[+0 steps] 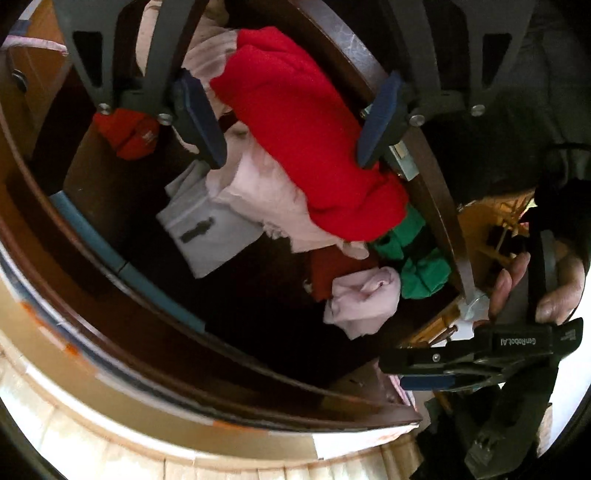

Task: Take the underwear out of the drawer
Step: 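Grasp the pink underwear with the left gripper while the right gripper reaches the red one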

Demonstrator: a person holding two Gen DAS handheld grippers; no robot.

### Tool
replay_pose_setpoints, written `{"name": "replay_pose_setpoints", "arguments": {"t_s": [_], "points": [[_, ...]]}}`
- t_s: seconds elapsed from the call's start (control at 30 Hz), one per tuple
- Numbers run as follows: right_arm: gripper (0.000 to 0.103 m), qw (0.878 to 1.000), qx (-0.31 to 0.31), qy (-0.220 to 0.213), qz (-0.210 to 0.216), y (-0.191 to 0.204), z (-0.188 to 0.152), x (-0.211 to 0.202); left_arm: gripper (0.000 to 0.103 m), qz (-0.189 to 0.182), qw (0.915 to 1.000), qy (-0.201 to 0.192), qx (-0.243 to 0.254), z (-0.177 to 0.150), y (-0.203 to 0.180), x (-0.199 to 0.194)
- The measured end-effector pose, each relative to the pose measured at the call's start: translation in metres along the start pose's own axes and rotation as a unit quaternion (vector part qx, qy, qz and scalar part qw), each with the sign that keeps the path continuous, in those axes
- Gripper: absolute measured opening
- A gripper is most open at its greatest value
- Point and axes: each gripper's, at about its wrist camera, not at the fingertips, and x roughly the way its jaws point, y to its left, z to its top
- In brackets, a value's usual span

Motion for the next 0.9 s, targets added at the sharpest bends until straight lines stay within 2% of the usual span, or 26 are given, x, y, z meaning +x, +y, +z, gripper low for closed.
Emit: {"name": "replay_pose_setpoints", "arguments": {"t_s": [0.27, 0.33, 0.4, 0.53, 0.73, 0.9], "points": [[0.071, 0.997, 0.009, 0.058, 0.042, -0.006, 0.008, 0.018, 0.103, -0.009, 0.9997, 0.021, 0.009, -0.003, -0.003, 0.010], [0.064, 0.996, 0.012, 0.063, 0.055, -0.008, 0.007, 0.022, 0.103, -0.012, 0.9994, 0.029, 0.016, -0.004, -0.005, 0.014], [0.062, 0.996, 0.015, 0.060, 0.061, -0.008, 0.006, 0.023, 0.103, -0.013, 0.9989, 0.038, 0.024, -0.007, -0.007, 0.019], [0.057, 0.997, 0.004, 0.053, 0.047, -0.003, 0.003, 0.018, 0.103, -0.015, 0.9973, 0.061, 0.038, -0.012, -0.012, 0.031], [0.057, 0.998, 0.004, 0.042, 0.042, -0.003, -0.002, 0.015, 0.103, -0.015, 0.9938, 0.093, 0.059, -0.018, -0.020, 0.052], [0.057, 0.998, 0.008, 0.039, 0.047, -0.005, -0.004, 0.014, 0.088, -0.015, 0.9911, 0.121, 0.055, -0.020, -0.019, 0.064]]}}
